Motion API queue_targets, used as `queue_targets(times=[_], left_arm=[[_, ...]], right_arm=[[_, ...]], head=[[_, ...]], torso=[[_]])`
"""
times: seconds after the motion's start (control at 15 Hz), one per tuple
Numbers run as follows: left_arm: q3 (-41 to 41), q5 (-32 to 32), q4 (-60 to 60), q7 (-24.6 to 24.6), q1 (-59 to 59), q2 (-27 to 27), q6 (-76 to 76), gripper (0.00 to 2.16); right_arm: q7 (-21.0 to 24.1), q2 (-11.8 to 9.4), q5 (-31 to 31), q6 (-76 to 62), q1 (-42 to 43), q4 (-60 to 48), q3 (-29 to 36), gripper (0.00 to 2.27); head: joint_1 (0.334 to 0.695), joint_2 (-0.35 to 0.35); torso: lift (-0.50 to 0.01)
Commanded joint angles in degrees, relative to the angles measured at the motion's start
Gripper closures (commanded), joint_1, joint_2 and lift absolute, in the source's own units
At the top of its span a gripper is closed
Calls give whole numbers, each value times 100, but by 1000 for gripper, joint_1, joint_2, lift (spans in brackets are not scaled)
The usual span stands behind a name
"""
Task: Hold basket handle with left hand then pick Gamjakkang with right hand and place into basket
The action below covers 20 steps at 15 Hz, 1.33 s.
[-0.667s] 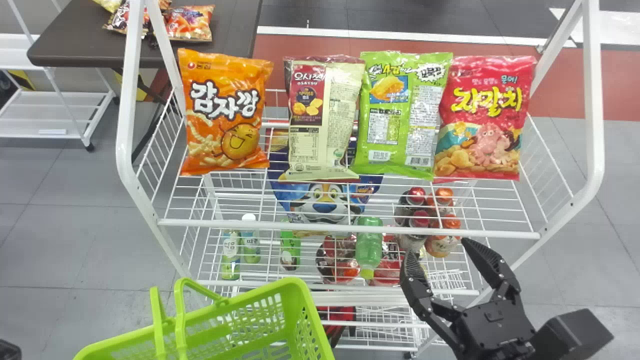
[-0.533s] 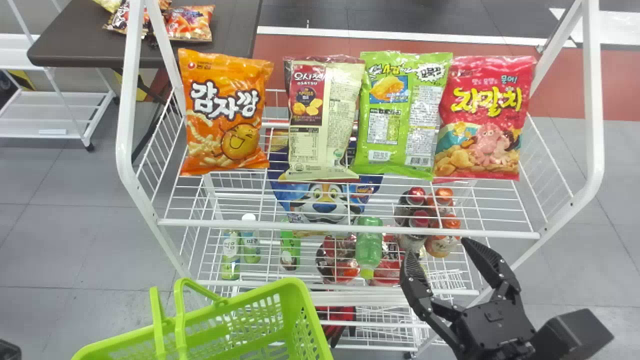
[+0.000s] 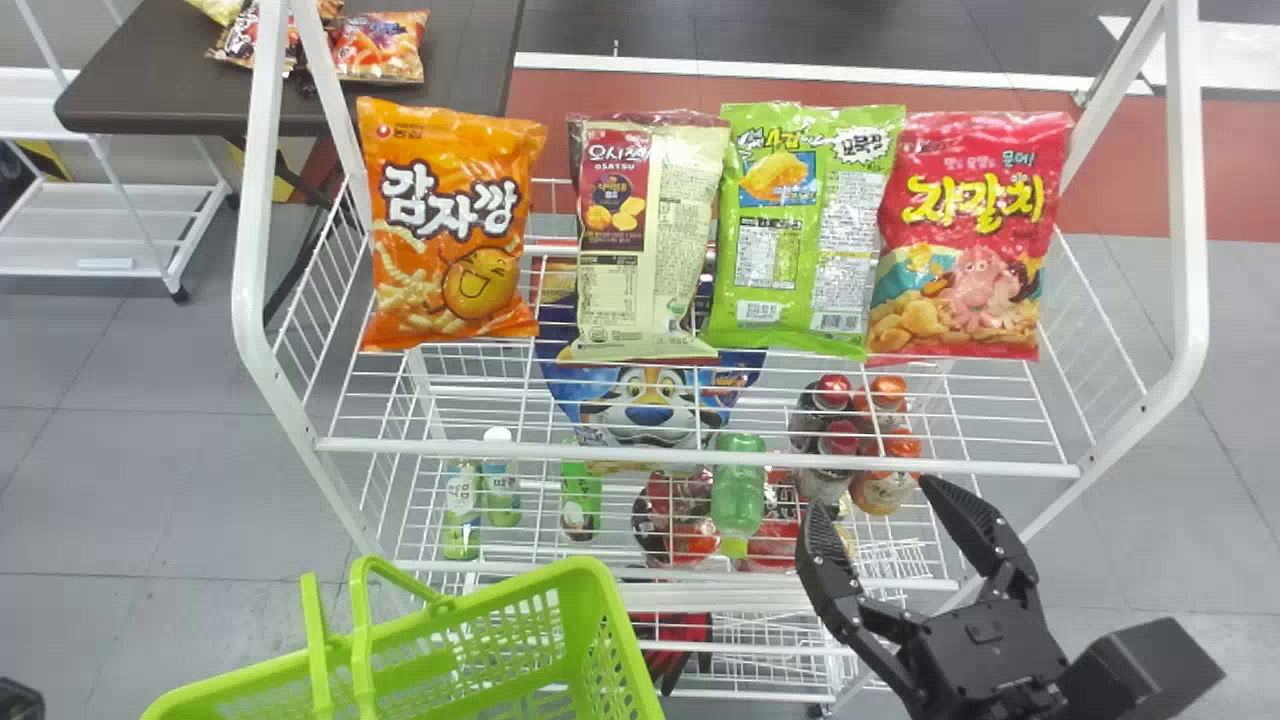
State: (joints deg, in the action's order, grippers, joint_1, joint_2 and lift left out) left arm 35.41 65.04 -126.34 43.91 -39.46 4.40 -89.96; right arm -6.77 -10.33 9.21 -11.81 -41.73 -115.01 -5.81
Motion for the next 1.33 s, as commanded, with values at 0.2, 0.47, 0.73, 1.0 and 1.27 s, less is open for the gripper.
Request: queue_targets(times=[0.2,0.47,0.73,1.0,1.27], left_arm=[[-7,0,4,-5,0,-9,-7,2148],[-7,0,-5,-14,0,0,-7,2148],[-7,0,-5,-22,0,0,-7,2148],[1,0,-5,-31,0,18,-7,2148],[19,0,4,-40,0,35,-7,2148]], right_arm=[[0,31,-34,544,535,-83,-413,93],[9,206,-280,1933,1361,-109,-984,103],[114,461,-614,2882,2363,93,-1801,76],[237,892,-728,3216,3374,805,-2390,43],[589,1038,-693,3251,4472,1728,-2794,26]], head=[[695,-1],[695,79],[695,209],[695,335],[695,350]], torso=[[-18],[-18],[-18],[-18],[-18]])
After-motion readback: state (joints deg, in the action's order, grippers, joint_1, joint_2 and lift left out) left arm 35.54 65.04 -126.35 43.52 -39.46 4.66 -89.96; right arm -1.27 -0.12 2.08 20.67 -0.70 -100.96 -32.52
